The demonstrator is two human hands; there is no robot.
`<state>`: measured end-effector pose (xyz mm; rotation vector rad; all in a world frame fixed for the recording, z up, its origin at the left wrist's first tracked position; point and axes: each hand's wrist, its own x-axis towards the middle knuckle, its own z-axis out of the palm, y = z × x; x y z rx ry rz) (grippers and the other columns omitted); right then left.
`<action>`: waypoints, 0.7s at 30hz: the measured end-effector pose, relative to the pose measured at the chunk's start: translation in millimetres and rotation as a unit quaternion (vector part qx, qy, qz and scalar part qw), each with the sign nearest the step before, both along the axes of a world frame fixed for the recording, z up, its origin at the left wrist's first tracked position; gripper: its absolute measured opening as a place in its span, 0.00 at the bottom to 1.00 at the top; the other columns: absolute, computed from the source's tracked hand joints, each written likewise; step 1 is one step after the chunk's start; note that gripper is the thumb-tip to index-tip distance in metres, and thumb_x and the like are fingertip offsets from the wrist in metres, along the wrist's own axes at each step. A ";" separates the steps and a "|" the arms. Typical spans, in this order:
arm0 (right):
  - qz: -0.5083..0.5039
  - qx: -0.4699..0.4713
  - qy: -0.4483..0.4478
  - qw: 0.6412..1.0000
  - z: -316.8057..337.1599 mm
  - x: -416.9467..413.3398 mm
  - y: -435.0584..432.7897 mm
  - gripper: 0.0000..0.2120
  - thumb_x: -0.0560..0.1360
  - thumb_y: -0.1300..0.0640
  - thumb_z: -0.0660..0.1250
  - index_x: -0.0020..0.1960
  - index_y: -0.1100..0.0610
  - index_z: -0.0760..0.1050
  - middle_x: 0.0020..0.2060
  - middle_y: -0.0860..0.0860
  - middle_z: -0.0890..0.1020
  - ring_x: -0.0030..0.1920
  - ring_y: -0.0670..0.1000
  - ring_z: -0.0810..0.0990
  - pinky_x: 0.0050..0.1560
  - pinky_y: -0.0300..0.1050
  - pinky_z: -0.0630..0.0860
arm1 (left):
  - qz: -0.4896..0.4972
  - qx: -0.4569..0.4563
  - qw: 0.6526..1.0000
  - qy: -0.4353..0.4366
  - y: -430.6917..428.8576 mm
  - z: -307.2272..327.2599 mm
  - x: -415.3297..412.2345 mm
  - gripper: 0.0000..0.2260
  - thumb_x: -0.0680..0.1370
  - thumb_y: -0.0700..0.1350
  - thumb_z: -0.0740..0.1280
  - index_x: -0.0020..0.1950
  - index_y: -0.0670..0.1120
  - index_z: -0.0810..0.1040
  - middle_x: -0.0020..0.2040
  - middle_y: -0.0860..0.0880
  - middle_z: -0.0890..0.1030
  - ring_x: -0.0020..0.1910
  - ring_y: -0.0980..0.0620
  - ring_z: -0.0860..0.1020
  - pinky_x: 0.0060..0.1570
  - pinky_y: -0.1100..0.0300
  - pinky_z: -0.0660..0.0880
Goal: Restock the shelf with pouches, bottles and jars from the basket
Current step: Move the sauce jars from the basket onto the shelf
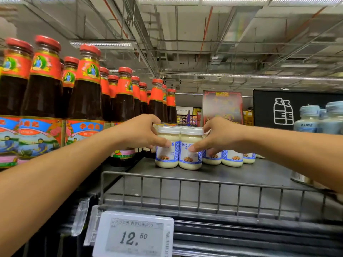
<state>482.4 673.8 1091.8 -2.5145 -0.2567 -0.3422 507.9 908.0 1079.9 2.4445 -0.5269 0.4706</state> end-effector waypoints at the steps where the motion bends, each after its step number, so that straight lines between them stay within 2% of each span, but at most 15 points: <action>1: -0.002 -0.006 -0.007 1.000 1.5 -2.7 -1.7 0.43 0.61 0.46 0.83 0.65 0.67 0.70 0.50 0.58 0.80 0.43 0.57 0.87 0.52 0.56 0.83 | 0.015 0.009 1.000 -0.021 1.2 3.1 -1.4 0.40 0.67 0.60 0.78 0.74 0.51 0.66 0.53 0.55 0.80 0.35 0.58 0.84 0.38 0.61 0.77; 5: 0.006 -0.006 -0.041 0.999 4.9 -16.4 -4.6 0.37 0.63 0.47 0.83 0.63 0.63 0.72 0.52 0.56 0.76 0.46 0.56 0.82 0.49 0.55 0.84 | 0.017 0.000 0.998 -0.068 4.8 10.4 -12.2 0.39 0.67 0.64 0.77 0.73 0.56 0.66 0.57 0.55 0.78 0.44 0.57 0.81 0.48 0.56 0.78; 9: -0.002 0.008 -0.047 0.999 0.3 -40.7 1.1 0.40 0.66 0.48 0.82 0.69 0.64 0.69 0.53 0.54 0.76 0.48 0.57 0.82 0.45 0.52 0.85 | -0.009 0.014 0.995 -0.095 5.4 7.3 -30.2 0.34 0.68 0.64 0.75 0.70 0.59 0.69 0.57 0.56 0.78 0.53 0.57 0.78 0.52 0.57 0.74; 12: -0.017 0.013 -0.072 0.997 -4.3 -66.1 13.4 0.36 0.68 0.49 0.81 0.68 0.60 0.70 0.52 0.54 0.77 0.43 0.54 0.82 0.37 0.46 0.84 | -0.053 0.023 0.993 -0.099 8.5 4.4 -46.1 0.31 0.68 0.64 0.75 0.68 0.60 0.71 0.56 0.57 0.78 0.52 0.59 0.78 0.54 0.57 0.75; 14: -0.024 0.023 -0.103 0.994 -7.6 -82.8 23.0 0.30 0.68 0.50 0.80 0.63 0.60 0.73 0.48 0.54 0.79 0.41 0.52 0.81 0.44 0.54 0.84 | -0.083 0.019 0.989 -0.120 12.1 5.9 -58.2 0.27 0.69 0.63 0.75 0.65 0.61 0.73 0.54 0.59 0.79 0.49 0.63 0.78 0.50 0.60 0.75; 15: -0.032 0.024 -0.124 0.991 -9.5 -91.5 27.9 0.27 0.68 0.50 0.80 0.62 0.60 0.75 0.45 0.53 0.79 0.40 0.51 0.80 0.45 0.55 0.83 | -0.099 0.010 0.986 -0.132 13.8 6.9 -64.6 0.25 0.69 0.63 0.75 0.64 0.62 0.74 0.53 0.60 0.79 0.47 0.64 0.78 0.47 0.63 0.74; 17: -0.060 0.002 -0.182 0.982 -13.5 -110.8 36.9 0.24 0.69 0.49 0.79 0.60 0.57 0.76 0.42 0.49 0.80 0.39 0.47 0.78 0.41 0.47 0.78 | -0.138 -0.020 0.980 -0.145 16.0 7.9 -76.5 0.23 0.68 0.63 0.75 0.61 0.62 0.76 0.51 0.59 0.80 0.43 0.63 0.80 0.44 0.65 0.74; 19: -0.079 -0.002 -0.230 0.970 -18.9 -133.2 43.9 0.20 0.69 0.49 0.78 0.57 0.53 0.76 0.41 0.46 0.81 0.39 0.45 0.78 0.41 0.39 0.73 | -0.196 -0.056 0.970 -0.133 16.4 6.9 -90.8 0.25 0.65 0.66 0.75 0.59 0.62 0.77 0.50 0.57 0.82 0.43 0.62 0.82 0.46 0.62 0.78; 21: -0.082 0.024 -0.257 0.963 -26.3 -156.0 48.5 0.15 0.70 0.51 0.78 0.53 0.48 0.75 0.40 0.47 0.81 0.40 0.45 0.79 0.42 0.41 0.75 | -0.250 -0.090 0.958 -0.110 15.7 2.9 -103.7 0.25 0.65 0.65 0.75 0.59 0.59 0.79 0.49 0.55 0.84 0.45 0.57 0.83 0.50 0.54 0.81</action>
